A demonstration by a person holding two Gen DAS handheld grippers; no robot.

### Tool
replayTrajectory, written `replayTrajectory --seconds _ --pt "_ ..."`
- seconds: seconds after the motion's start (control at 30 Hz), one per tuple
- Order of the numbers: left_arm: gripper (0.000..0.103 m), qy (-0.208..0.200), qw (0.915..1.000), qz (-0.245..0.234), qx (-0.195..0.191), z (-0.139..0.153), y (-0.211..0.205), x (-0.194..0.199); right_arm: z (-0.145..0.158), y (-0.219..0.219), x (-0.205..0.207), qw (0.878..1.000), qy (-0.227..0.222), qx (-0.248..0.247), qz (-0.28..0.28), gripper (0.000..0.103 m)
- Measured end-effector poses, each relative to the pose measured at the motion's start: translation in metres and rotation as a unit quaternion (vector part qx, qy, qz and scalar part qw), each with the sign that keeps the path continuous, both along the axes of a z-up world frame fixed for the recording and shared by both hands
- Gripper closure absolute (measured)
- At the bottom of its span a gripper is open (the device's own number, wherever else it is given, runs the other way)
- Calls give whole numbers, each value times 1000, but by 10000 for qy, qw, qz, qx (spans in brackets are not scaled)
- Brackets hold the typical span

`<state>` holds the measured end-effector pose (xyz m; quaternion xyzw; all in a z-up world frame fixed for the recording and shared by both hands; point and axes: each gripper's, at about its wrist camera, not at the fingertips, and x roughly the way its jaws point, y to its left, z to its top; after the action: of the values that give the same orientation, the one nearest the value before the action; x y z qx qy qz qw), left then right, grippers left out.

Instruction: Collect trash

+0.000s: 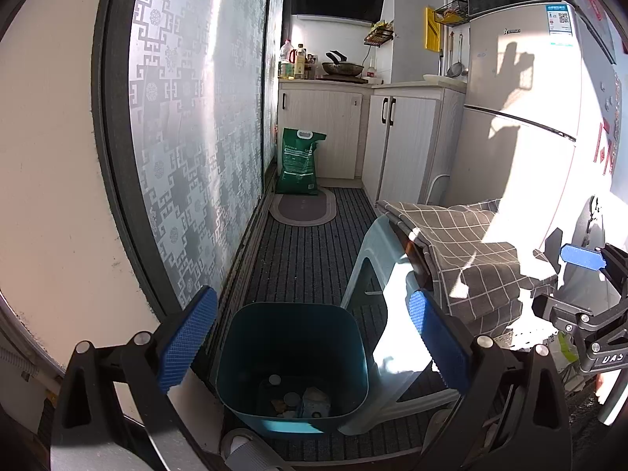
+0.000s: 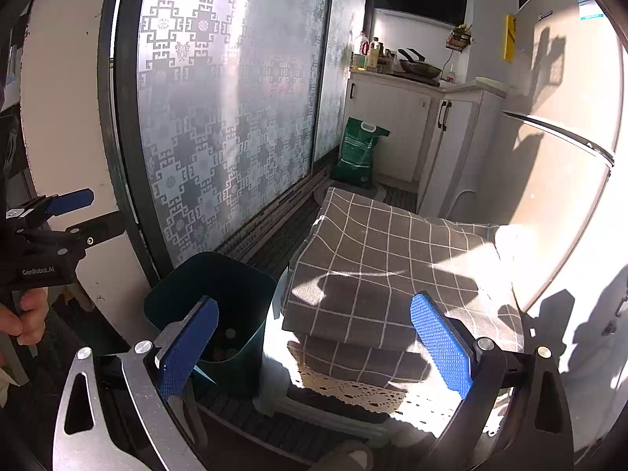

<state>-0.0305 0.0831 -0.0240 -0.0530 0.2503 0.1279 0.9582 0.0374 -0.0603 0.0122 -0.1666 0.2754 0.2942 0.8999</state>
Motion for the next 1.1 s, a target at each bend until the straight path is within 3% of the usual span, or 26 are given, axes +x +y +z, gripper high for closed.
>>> replayTrajectory --seconds 1.1 --pt "3 10 10000 -13 6 0 -2 -1 0 2 -1 10000 -2 -14 5 3"
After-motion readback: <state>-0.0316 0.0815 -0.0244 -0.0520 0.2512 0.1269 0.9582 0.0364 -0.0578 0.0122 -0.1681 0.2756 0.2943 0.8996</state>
